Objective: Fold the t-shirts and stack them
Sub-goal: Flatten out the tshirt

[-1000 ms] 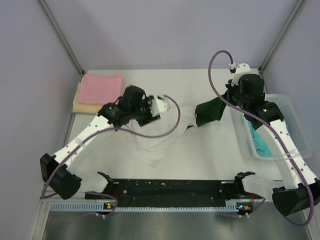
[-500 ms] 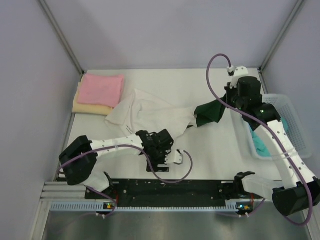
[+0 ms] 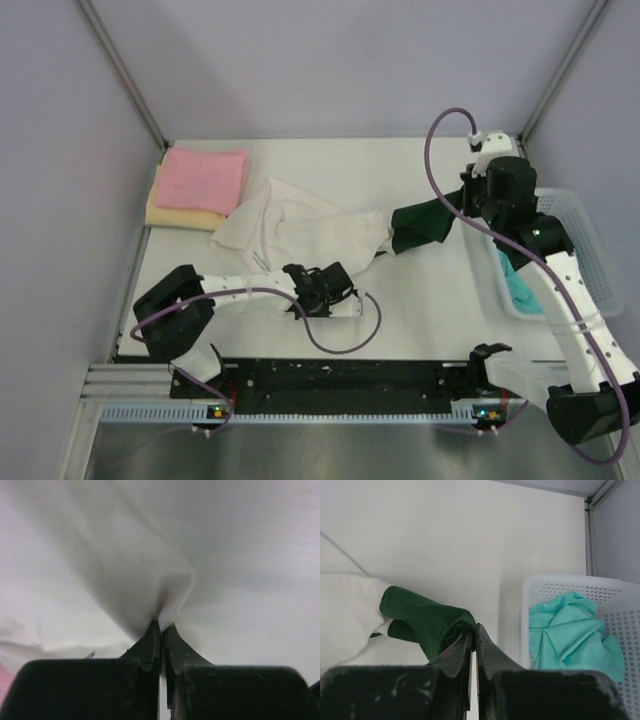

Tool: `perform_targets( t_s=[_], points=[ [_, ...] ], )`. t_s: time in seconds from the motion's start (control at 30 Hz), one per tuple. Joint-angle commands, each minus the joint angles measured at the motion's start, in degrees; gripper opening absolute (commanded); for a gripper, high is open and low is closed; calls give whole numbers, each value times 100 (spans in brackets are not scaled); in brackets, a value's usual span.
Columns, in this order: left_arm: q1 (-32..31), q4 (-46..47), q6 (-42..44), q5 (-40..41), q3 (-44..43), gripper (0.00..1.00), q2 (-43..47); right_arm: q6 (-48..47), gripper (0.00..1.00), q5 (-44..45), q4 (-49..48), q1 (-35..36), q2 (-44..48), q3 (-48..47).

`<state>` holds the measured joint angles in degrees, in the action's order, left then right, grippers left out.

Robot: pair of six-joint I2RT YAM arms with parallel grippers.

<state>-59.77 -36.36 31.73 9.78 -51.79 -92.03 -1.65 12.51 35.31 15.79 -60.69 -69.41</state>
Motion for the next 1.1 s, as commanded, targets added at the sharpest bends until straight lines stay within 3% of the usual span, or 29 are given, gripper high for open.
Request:
perform_targets(
  t_s=[0.0, 0.13, 0.23, 0.5, 0.7, 0.87, 1.07],
  points=[
    [499, 173, 508, 1709, -146, 0, 1017, -107, 0, 365, -86, -234, 399, -538],
    [2035, -257, 914, 1414, -1681, 0, 2082, -186, 0, 497, 98, -375, 479, -1161],
    [2714, -485, 1264, 1176, -2772, 0, 2495, -248, 0, 446, 309, -375, 505, -1811],
    [3349, -1092, 1872, 1579, -4987, 0, 3033, -274, 0, -152, 1083, -375, 716, -4193],
    [3358, -1505, 2013, 1756, -6280, 0, 3095, -160, 0, -557, 1294, -375, 988, -4994],
    [3358, -1787, 1925, 1378, -6467, 0, 3033, -107, 0, -715, 1303, -375, 963, -4837],
    [3428, -1314, 2004, 1246, -5528, 0, 2761, -99, 0, -724, 1268, -375, 41, -4810]
  ],
)
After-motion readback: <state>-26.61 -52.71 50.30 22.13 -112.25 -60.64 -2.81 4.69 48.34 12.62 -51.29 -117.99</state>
